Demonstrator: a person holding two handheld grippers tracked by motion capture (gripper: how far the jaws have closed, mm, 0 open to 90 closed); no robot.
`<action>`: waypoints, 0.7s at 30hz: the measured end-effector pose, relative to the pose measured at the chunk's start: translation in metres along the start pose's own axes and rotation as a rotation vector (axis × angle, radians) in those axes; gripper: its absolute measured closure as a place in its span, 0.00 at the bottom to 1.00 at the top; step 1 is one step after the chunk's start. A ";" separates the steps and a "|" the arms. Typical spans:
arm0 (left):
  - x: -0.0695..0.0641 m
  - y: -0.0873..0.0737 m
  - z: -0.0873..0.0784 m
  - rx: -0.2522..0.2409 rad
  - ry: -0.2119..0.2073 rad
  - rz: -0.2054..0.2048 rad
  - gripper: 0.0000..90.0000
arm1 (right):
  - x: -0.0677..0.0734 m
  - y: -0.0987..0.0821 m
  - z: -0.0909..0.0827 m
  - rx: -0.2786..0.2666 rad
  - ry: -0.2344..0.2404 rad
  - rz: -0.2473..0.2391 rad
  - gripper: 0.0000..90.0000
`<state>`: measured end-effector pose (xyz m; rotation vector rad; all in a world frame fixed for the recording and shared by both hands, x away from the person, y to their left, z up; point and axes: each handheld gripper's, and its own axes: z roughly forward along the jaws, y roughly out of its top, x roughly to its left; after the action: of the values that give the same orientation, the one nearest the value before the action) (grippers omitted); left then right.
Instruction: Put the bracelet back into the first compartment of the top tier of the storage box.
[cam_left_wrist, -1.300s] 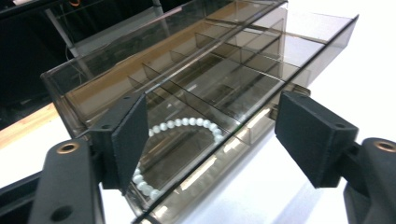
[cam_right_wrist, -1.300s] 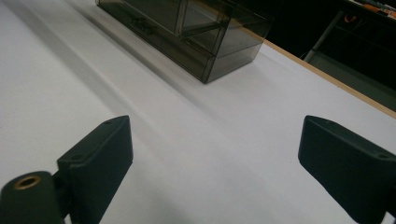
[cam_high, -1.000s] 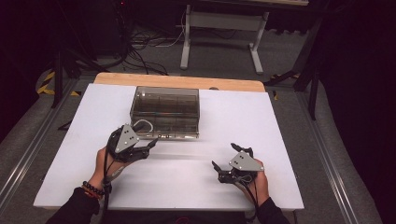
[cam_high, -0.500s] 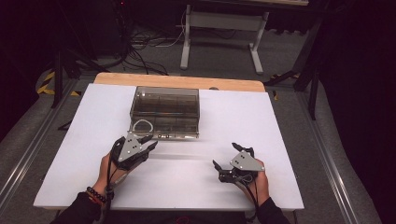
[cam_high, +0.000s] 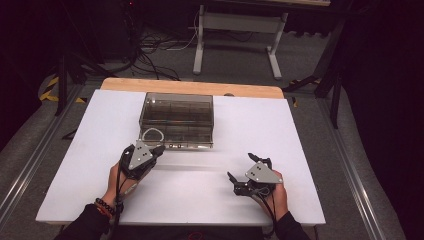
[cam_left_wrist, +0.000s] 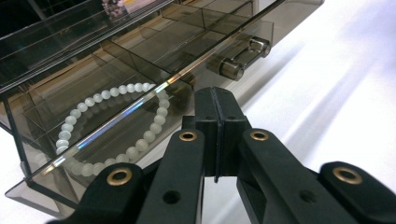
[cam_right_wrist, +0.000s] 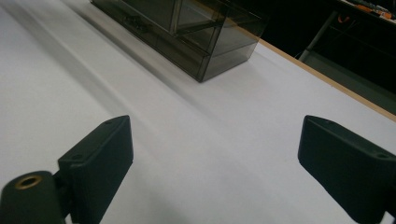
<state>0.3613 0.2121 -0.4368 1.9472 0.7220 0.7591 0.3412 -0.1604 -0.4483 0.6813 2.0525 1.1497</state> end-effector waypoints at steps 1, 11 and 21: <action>0.000 0.000 0.000 -0.002 -0.001 0.000 0.99 | 0.000 0.000 0.000 -0.004 -0.002 -0.001 0.12; -0.001 0.003 0.005 -0.013 0.017 0.045 0.99 | 0.000 0.000 0.000 -0.004 -0.004 -0.001 0.12; -0.001 0.004 0.006 -0.010 0.029 0.056 0.99 | -0.001 0.000 -0.001 -0.007 -0.007 -0.003 0.12</action>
<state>0.3660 0.2063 -0.4359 1.9579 0.6823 0.8256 0.3411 -0.1612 -0.4478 0.6778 2.0428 1.1505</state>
